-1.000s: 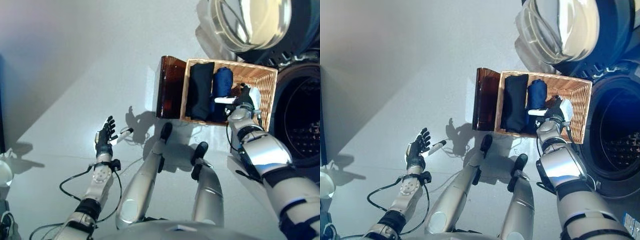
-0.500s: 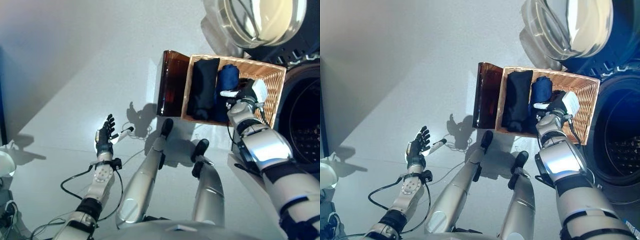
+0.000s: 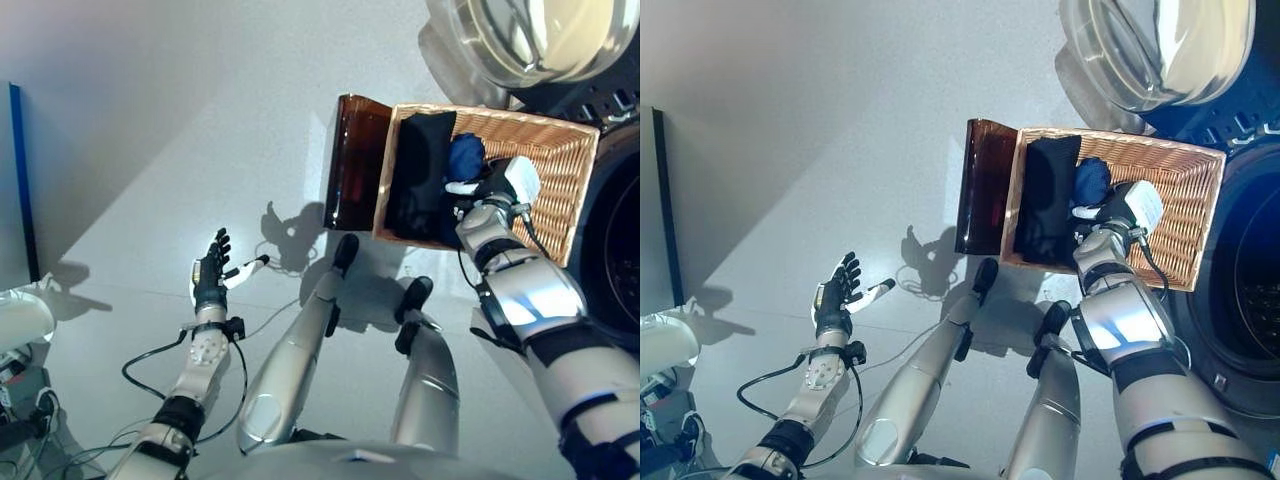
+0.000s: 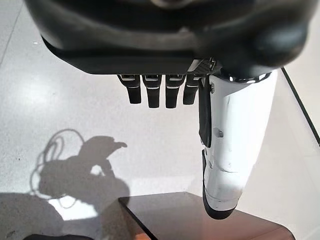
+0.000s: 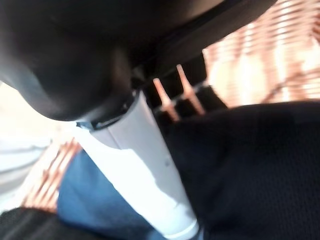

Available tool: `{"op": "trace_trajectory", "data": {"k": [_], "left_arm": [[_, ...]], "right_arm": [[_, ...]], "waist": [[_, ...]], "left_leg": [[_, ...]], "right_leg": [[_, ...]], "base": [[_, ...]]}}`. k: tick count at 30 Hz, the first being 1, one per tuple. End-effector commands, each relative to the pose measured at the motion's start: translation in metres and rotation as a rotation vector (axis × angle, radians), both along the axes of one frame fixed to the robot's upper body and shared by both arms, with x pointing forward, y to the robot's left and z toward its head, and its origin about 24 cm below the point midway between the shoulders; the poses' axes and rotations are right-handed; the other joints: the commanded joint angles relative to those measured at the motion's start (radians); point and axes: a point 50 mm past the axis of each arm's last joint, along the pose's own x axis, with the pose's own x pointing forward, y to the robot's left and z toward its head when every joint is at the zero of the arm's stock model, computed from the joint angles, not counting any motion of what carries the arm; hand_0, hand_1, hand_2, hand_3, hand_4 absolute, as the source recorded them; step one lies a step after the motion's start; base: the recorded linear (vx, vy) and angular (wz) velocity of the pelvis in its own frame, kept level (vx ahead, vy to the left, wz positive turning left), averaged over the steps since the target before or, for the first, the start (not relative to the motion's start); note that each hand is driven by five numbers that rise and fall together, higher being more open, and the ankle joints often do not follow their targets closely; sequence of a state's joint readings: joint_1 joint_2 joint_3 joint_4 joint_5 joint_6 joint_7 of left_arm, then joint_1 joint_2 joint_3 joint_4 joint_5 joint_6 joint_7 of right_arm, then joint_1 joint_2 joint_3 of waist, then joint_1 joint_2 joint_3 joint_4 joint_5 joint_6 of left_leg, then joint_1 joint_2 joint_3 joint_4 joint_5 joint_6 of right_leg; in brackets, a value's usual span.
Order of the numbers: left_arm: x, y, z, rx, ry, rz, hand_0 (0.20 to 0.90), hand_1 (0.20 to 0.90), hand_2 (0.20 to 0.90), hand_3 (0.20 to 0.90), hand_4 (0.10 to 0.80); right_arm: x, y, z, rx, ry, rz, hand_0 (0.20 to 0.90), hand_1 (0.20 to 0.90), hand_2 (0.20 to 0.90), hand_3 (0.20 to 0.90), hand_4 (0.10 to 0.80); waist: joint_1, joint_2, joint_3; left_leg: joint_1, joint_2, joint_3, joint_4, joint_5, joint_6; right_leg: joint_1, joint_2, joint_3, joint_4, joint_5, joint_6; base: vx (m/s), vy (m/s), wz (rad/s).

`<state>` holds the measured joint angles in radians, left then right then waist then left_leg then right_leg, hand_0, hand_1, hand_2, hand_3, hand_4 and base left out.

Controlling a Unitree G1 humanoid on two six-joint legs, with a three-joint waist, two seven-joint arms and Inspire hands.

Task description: Pick up the clothes and place them into the washing machine

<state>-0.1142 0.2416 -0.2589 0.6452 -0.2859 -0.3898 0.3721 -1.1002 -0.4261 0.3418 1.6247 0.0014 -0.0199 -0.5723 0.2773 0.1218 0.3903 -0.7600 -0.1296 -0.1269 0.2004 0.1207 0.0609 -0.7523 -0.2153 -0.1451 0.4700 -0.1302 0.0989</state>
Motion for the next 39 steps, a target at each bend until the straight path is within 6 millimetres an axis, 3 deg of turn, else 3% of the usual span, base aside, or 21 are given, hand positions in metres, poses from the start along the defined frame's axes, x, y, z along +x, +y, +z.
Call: {"op": "trace_trajectory", "data": {"k": [1,5,8,16,21,23,24,25,27,30,32,33,34,35,36,37,38,39], "left_arm": [[-0.019,0.005,-0.011,0.026,0.026,0.019,0.9,0.9,0.9,0.9,0.8],[-0.022,0.01,-0.014,0.042,0.047,0.02,0.9,0.9,0.9,0.9,0.8],[-0.028,0.015,-0.022,0.067,0.091,0.019,0.9,0.9,0.9,0.9,0.8],[-0.042,0.022,-0.037,0.068,0.179,0.018,0.9,0.9,0.9,0.9,0.8],[-0.048,0.019,-0.043,0.03,0.204,0.002,0.9,0.9,0.9,0.9,0.8],[-0.051,0.015,-0.049,0.001,0.232,0.008,0.9,0.9,0.9,0.9,0.8],[-0.052,0.012,-0.051,-0.012,0.243,-0.003,0.9,0.9,0.9,0.9,0.8],[-0.057,0.005,-0.056,-0.047,0.257,-0.01,0.9,0.9,0.9,0.9,0.8],[-0.062,-0.002,-0.06,-0.08,0.272,-0.024,0.9,0.9,0.9,0.9,0.8],[-0.065,-0.008,-0.063,-0.117,0.279,-0.032,0.9,0.9,0.9,0.9,0.8],[-0.067,-0.012,-0.064,-0.128,0.28,-0.051,0.9,0.9,0.9,0.9,0.8],[-0.07,-0.011,-0.066,-0.12,0.292,-0.056,0.9,0.9,0.9,0.9,0.8],[-0.069,-0.013,-0.066,-0.123,0.291,-0.059,0.9,0.9,0.9,0.9,0.8],[-0.07,-0.011,-0.066,-0.121,0.293,-0.056,0.9,0.9,0.9,0.9,0.8],[-0.073,-0.006,-0.067,-0.099,0.305,-0.049,0.9,0.9,0.9,0.9,0.8],[-0.072,-0.007,-0.067,-0.102,0.302,-0.051,0.9,0.9,0.9,0.9,0.8],[-0.073,-0.004,-0.067,-0.082,0.302,-0.063,0.9,0.9,0.9,0.9,0.8],[-0.072,-0.005,-0.067,-0.083,0.302,-0.063,0.9,0.9,0.9,0.9,0.8]], "right_arm": [[-0.021,-0.044,0.004,-0.076,-0.014,-0.139,0.2,0.2,0.2,0.2,0.3],[-0.027,-0.061,0.012,-0.038,-0.083,-0.2,0.2,0.2,0.2,0.2,0.3],[-0.04,-0.089,0.024,0.054,-0.219,-0.294,0.2,0.2,0.2,0.2,0.3],[-0.047,-0.103,0.033,0.349,-0.531,-0.363,0.2,0.2,0.2,0.2,0.3],[-0.051,-0.092,0.009,0.699,-0.794,-0.404,0.2,0.2,0.2,0.2,0.3],[-0.05,-0.074,-0.009,0.941,-0.979,-0.404,0.2,0.2,0.2,0.2,0.3],[-0.055,-0.072,-0.019,0.98,-1.012,-0.428,0.2,0.2,0.2,0.2,0.3],[-0.053,-0.056,-0.028,1.128,-1.149,-0.418,0.2,0.2,0.2,0.2,0.3],[-0.059,-0.055,-0.027,1.166,-1.269,-0.423,0.2,0.2,0.2,0.2,0.3],[-0.06,-0.056,-0.013,1.17,-1.401,-0.441,0.2,0.2,0.2,0.2,0.3],[-0.059,-0.065,0.009,1.135,-1.482,-0.429,0.2,0.2,0.2,0.2,0.3],[-0.058,-0.073,0.032,1.088,-1.535,-0.397,0.2,0.2,0.2,0.2,0.3],[-0.058,-0.074,0.034,1.082,-1.535,-0.399,0.2,0.2,0.2,0.2,0.3],[-0.058,-0.08,0.05,1.047,-1.566,-0.375,0.2,0.2,0.2,0.2,0.3],[-0.061,-0.094,0.079,0.963,-1.601,-0.34,0.2,0.2,0.2,0.2,0.3],[-0.061,-0.095,0.081,0.958,-1.602,-0.34,0.2,0.2,0.2,0.2,0.3],[-0.066,-0.111,0.118,0.855,-1.629,-0.297,0.2,0.2,0.2,0.2,0.3],[-0.066,-0.111,0.118,0.854,-1.629,-0.296,0.2,0.2,0.2,0.2,0.3]], "waist": [[0.016,0.06,-0.046],[0.013,0.072,-0.054],[-0.004,0.081,-0.069],[-0.054,0.082,-0.082],[-0.085,0.09,-0.091],[-0.106,0.097,-0.091],[-0.111,0.102,-0.094],[-0.121,0.116,-0.095],[-0.131,0.135,-0.103],[-0.134,0.162,-0.112],[-0.133,0.194,-0.121],[-0.131,0.217,-0.129],[-0.129,0.22,-0.129],[-0.125,0.233,-0.134],[-0.119,0.251,-0.148],[-0.117,0.254,-0.146],[-0.111,0.271,-0.158],[-0.111,0.272,-0.157]], "left_leg": [[-0.015,-0.029,0.059,0.094,-0.119,-0.063],[-0.013,-0.025,0.072,0.089,-0.087,-0.057],[0.013,-0.021,0.083,0.075,-0.089,-0.056],[0.062,0.001,0.128,0.047,-0.09,-0.056],[0.092,0.014,0.147,0.021,-0.088,-0.055],[0.103,0.017,0.156,0.012,-0.09,-0.052],[0.106,0.016,0.158,0.009,-0.091,-0.051],[0.109,0.015,0.161,0.008,-0.093,-0.049],[0.11,0.01,0.161,0.007,-0.094,-0.05],[0.113,0.001,0.157,0.004,-0.093,-0.052],[0.114,-0.008,0.16,0.0,-0.092,-0.053],[0.117,-0.017,0.164,-0.001,-0.093,-0.053],[0.116,-0.017,0.165,-0.002,-0.093,-0.053],[0.117,-0.02,0.167,-0.002,-0.095,-0.052],[0.123,-0.026,0.171,-0.006,-0.096,-0.052],[0.123,-0.025,0.173,-0.007,-0.096,-0.052],[0.125,-0.029,0.181,-0.011,-0.098,-0.052],[0.124,-0.029,0.181,-0.01,-0.099,-0.052]], "right_leg": [[0.073,-0.001,0.037,-0.093,0.071,-0.042],[0.077,-0.002,0.038,-0.105,0.108,-0.046],[0.092,0.003,0.055,-0.119,0.112,-0.043],[0.131,0.025,0.096,-0.182,0.133,-0.036],[0.14,0.038,0.119,-0.211,0.142,-0.033],[0.139,0.045,0.13,-0.212,0.142,-0.033],[0.14,0.046,0.135,-0.215,0.141,-0.032],[0.139,0.047,0.141,-0.214,0.137,-0.032],[0.136,0.043,0.144,-0.21,0.132,-0.032],[0.133,0.038,0.148,-0.202,0.125,-0.033],[0.126,0.031,0.154,-0.194,0.12,-0.033],[0.12,0.026,0.164,-0.189,0.119,-0.033],[0.119,0.027,0.165,-0.188,0.119,-0.032],[0.116,0.022,0.17,-0.184,0.119,-0.031],[0.111,0.018,0.182,-0.179,0.12,-0.029],[0.109,0.018,0.184,-0.178,0.12,-0.029],[0.104,0.015,0.195,-0.178,0.122,-0.027],[0.103,0.015,0.195,-0.178,0.122,-0.027]], "base": [[0.025,0.003,-0.05],[-0.071,0.028,-0.02],[0.013,0.009,-0.07],[0.017,-0.003,-0.23],[0.018,0.01,-0.28],[0.023,0.032,-0.21],[0.021,0.026,-0.27],[0.027,0.018,-0.29],[0.03,0.024,-0.25],[0.011,0.026,-0.04],[0.017,0.085,0.01],[0.016,0.079,0.01],[0.011,0.072,0.0],[0.025,0.068,0.01],[0.025,0.067,-0.01],[0.03,0.073,-0.11],[0.008,0.033,-0.14],[0.002,0.062,-0.1]]}}
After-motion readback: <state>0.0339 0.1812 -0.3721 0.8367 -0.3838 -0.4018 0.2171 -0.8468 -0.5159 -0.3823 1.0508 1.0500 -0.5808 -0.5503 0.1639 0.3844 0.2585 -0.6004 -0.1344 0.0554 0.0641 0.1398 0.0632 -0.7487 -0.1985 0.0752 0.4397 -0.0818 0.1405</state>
